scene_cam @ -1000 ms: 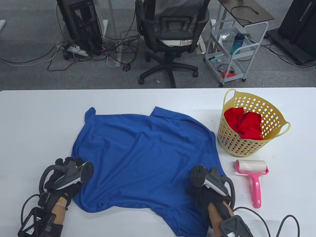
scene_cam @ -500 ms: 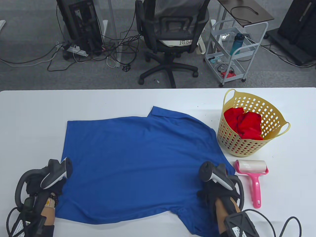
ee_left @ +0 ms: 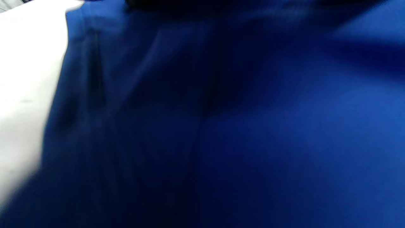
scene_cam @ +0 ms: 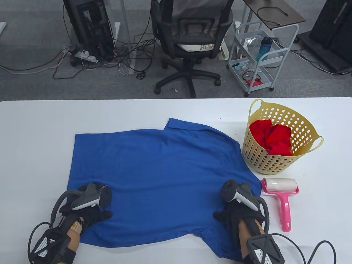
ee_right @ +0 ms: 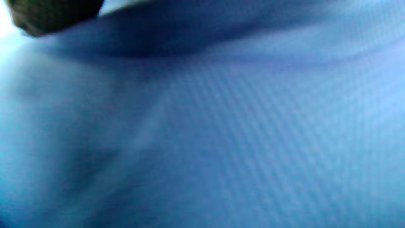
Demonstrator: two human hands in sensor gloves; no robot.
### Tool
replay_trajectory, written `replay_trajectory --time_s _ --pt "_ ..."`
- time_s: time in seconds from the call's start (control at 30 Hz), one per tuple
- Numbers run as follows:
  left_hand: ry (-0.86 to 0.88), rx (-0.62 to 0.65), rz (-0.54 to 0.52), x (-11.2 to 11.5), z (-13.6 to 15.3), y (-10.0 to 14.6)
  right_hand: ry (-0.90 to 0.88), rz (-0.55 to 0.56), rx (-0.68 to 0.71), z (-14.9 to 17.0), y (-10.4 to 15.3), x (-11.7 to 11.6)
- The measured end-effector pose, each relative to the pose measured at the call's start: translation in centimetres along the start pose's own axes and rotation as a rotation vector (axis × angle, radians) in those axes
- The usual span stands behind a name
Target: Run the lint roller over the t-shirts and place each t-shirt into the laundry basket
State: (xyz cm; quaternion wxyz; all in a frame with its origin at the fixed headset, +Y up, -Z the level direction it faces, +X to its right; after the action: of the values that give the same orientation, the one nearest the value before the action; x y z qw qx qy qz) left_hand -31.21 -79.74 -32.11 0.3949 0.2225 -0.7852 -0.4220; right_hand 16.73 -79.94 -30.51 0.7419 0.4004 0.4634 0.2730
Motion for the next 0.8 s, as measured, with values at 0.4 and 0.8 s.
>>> replay_trajectory --time_s 0.4,0.8 --pt "-0.035 -0.013 -0.315 -4.4 1.4 3.6 0.106 0.354 0.316 -5.5 3.8 2.4" --pt "-0.171 -0.083 -0.103 -1.8 0.3 0.6 0.174 0.217 0.146 -4.7 1.5 0.3"
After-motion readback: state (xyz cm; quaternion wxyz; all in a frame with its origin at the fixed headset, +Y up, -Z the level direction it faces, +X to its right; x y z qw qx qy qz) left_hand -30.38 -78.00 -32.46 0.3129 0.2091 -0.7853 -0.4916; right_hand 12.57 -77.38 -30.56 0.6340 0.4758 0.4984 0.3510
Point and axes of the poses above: the tracker on the back of each hand, its own z axis roughly to the little-finger side, its own y axis roughly from the fingertips to the wrist, x = y × z, the point moved 4 cm from there along -y, roughly from the wrist to the fingertips, and after that the axes turned 15 degrees about -y, right-handed, at the moved point
